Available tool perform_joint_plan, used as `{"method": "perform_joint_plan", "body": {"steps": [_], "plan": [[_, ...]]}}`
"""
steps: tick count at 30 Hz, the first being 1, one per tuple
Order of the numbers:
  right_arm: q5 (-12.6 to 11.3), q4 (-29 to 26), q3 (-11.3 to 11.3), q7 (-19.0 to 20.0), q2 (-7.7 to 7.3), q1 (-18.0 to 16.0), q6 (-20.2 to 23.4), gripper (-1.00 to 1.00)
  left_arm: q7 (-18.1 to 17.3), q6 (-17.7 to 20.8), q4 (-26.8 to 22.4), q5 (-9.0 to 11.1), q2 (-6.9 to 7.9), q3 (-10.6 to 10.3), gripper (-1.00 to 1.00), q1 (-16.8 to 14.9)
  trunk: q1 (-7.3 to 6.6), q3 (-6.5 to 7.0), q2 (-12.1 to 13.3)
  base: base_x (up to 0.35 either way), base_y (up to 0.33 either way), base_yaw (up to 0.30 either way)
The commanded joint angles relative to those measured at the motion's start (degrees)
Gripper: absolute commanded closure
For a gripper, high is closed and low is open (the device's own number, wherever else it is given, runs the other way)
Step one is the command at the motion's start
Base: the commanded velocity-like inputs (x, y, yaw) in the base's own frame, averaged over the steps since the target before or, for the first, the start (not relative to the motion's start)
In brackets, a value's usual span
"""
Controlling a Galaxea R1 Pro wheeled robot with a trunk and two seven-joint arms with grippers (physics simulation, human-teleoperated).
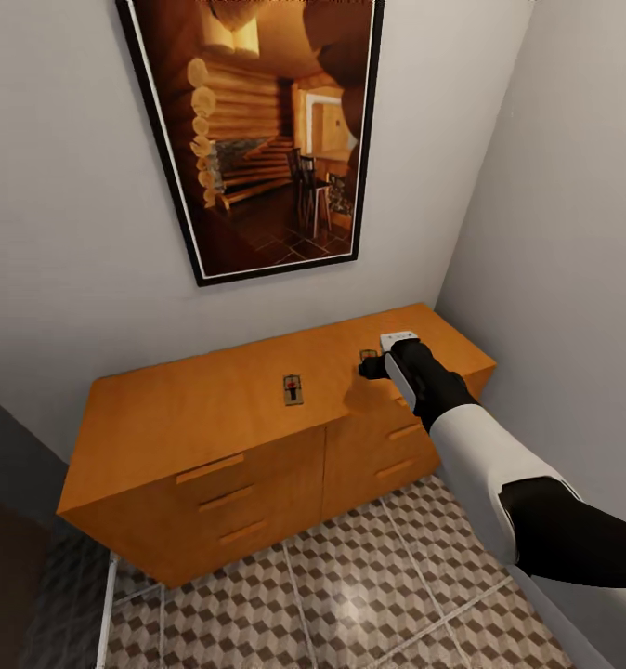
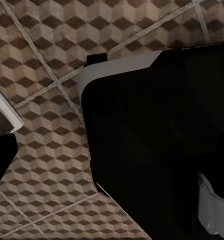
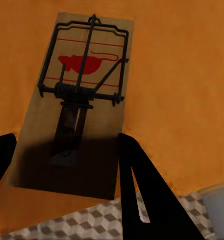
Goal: Take the four mousetraps from the cabinet in the bathroom and place them on the bathroom floor. Make sure all four end up on the same floor surface, and ensure that at least two of them are either under or directly next to the same bathroom sink.
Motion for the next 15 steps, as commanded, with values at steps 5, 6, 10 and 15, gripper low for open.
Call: {"method": "perform_joint_plan", "body": {"steps": [5,6,10,15], "plan": [[-0.38,0.21,0.27,-0.28,-0.03,-0.05,0.19,1.0,-0.05,-0.51,0.28,0.58,-0.05,-0.51,-1.0,-0.1,0.0,-0.11,-0.12,-0.29,0.016,0.0],[-0.38,0.24,0.28,-0.28,-0.05,-0.05,0.19,1.0,-0.05,-0.52,0.28,0.58,-0.05,-0.51,-1.0,-0.1,0.0,-0.11,-0.12,-0.29,-0.054,0.0],[-0.38,0.31,0.29,-0.28,-0.03,-0.05,0.18,1.0,-0.05,-0.52,0.28,0.58,-0.05,-0.51,-1.0,-0.1,0.0,-0.11,-0.12,-0.29,-0.089,0.0],[-0.38,0.45,0.41,-0.28,-0.03,-0.05,0.15,1.0,-0.05,-0.51,0.28,0.58,-0.05,-0.5,-1.0,-0.1,0.0,-0.11,-0.12,-0.29,-0.124,0.0]]}}
